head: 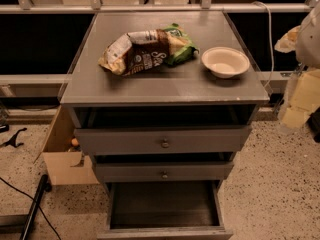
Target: Place brown chip bag into bottom drawer
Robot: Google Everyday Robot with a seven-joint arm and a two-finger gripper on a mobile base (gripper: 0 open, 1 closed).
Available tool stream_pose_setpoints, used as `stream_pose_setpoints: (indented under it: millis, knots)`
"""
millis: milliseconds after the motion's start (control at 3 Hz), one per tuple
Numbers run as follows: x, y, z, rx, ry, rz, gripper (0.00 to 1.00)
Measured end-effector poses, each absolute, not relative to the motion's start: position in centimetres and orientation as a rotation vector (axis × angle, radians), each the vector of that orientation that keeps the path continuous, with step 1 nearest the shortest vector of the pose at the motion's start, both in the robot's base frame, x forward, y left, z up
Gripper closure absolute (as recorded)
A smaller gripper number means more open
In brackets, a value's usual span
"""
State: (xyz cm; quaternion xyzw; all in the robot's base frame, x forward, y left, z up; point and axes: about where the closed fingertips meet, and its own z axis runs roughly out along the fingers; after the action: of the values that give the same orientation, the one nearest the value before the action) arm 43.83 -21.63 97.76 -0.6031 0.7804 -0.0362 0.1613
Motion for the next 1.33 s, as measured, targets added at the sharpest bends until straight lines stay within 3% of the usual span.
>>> stream_pose_setpoints:
  millis: [667, 1333]
  knots:
    - [44.9, -20.5, 97.8, -1.716, 2.147, -0.119, 0.00]
    - [50.0, -16.9, 96.9, -1.689, 1.952, -0.132, 0.00]
